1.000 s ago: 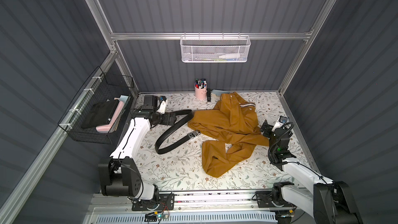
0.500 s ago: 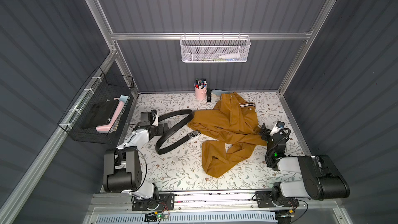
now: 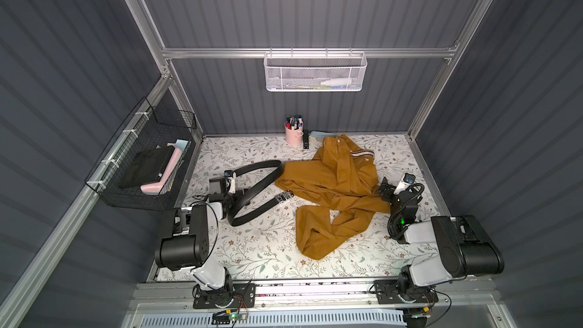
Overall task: Remove the belt from the trousers
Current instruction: Reset both arms
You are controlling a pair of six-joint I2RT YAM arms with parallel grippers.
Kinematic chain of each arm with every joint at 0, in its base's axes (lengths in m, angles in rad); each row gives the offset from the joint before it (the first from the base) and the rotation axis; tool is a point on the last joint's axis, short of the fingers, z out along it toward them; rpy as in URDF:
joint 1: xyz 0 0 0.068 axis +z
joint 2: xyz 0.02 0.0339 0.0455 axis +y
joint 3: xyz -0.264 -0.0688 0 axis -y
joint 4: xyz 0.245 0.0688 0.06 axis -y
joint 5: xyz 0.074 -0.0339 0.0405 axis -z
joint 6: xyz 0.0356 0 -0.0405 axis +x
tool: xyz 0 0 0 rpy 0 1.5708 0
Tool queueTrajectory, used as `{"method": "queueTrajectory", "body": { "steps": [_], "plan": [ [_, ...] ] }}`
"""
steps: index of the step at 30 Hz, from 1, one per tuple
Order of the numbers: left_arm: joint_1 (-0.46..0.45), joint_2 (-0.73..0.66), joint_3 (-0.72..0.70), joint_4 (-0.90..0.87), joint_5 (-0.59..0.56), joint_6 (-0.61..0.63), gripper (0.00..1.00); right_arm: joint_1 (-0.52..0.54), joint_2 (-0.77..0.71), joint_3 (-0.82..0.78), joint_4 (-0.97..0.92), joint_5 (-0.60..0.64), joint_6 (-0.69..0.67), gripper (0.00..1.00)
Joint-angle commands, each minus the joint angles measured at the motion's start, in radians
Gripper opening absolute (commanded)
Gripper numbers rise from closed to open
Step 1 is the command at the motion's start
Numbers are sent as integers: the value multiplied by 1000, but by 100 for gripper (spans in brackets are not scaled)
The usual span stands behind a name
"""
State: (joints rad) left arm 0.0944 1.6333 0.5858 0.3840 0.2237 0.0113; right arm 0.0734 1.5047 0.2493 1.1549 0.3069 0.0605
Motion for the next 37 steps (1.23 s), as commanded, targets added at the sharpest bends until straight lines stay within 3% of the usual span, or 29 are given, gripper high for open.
{"method": "queueTrajectory", "body": {
  "steps": [1,7,10,11,37],
  "plan": [
    [5,44,-52,99,-21,-22,100,-3,-6,7,8,-10,11,99],
    [-15,54,-54,108,-75,-11,100,-4,-6,7,9,-11,10,99],
    [-27,86,-120,287,-104,-28,100,-4,-6,7,8,-10,10,99],
    [-28,65,-98,190,-116,-27,100,-4,-6,7,8,-11,10,99],
    [-36,72,-99,211,-138,-24,100,-3,-6,8,8,-11,12,99]
  ]
}}
